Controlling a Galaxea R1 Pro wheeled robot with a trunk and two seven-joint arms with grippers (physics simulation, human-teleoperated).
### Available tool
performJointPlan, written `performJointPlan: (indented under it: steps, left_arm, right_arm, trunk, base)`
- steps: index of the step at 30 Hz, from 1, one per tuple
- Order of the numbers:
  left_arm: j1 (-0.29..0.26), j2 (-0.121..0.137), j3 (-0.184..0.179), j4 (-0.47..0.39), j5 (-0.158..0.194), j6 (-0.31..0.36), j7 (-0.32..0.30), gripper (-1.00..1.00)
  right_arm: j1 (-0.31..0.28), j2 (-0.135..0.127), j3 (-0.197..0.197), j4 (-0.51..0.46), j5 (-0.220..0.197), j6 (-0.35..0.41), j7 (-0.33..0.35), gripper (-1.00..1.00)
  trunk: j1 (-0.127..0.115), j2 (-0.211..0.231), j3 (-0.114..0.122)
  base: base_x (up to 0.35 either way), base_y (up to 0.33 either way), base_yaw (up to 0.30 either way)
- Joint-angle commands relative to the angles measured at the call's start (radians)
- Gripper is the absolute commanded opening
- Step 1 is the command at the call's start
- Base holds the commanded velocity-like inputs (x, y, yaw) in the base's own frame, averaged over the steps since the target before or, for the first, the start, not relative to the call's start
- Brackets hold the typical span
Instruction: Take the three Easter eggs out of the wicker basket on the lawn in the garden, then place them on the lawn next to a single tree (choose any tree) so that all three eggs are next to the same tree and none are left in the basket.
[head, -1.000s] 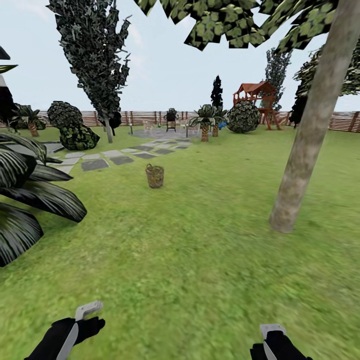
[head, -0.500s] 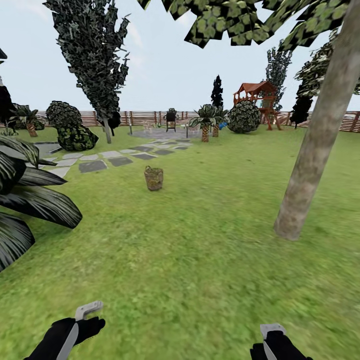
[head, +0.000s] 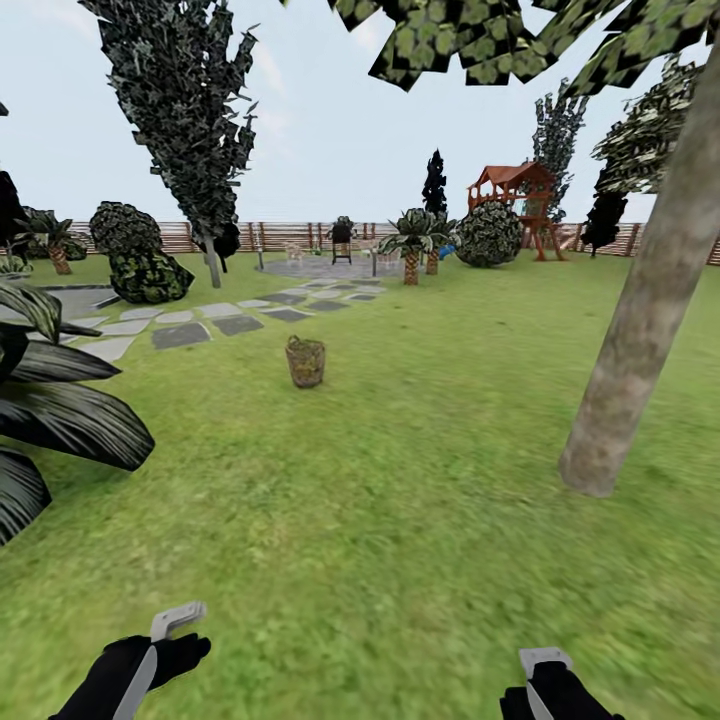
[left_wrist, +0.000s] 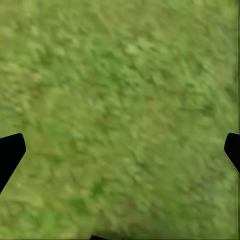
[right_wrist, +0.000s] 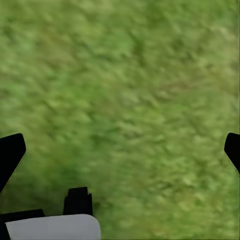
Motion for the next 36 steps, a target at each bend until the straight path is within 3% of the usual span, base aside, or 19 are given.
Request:
performJointPlan:
  steps: [1, 31, 36]
  left_arm:
    - [0.0, 0.0, 0.002, -0.001, 0.007, 0.006, 0.0, 1.0]
    - [0.0, -0.007, 0.003, -0.003, 0.008, 0.002, -0.001, 1.0]
    - [0.0, 0.008, 0.012, -0.005, 0.009, 0.008, -0.002, 1.0]
  right_arm:
    - [0.0, -0.001, 0.008, -0.001, -0.007, 0.005, -0.007, 1.0]
    - [0.0, -0.002, 0.006, 0.001, -0.007, 0.005, -0.007, 1.0]
    - [0.0, -0.027, 0.0, -0.006, -0.009, 0.007, -0.006, 1.0]
  trunk:
    - [0.001, -0.001, -0.001]
    - [0.001, -0.001, -0.001]
    - [0.001, -0.001, -0.001]
  base:
    - [0.327, 0.0, 0.0]
    - [0.327, 0.0, 0.0]
    - [0.327, 0.0, 0.0]
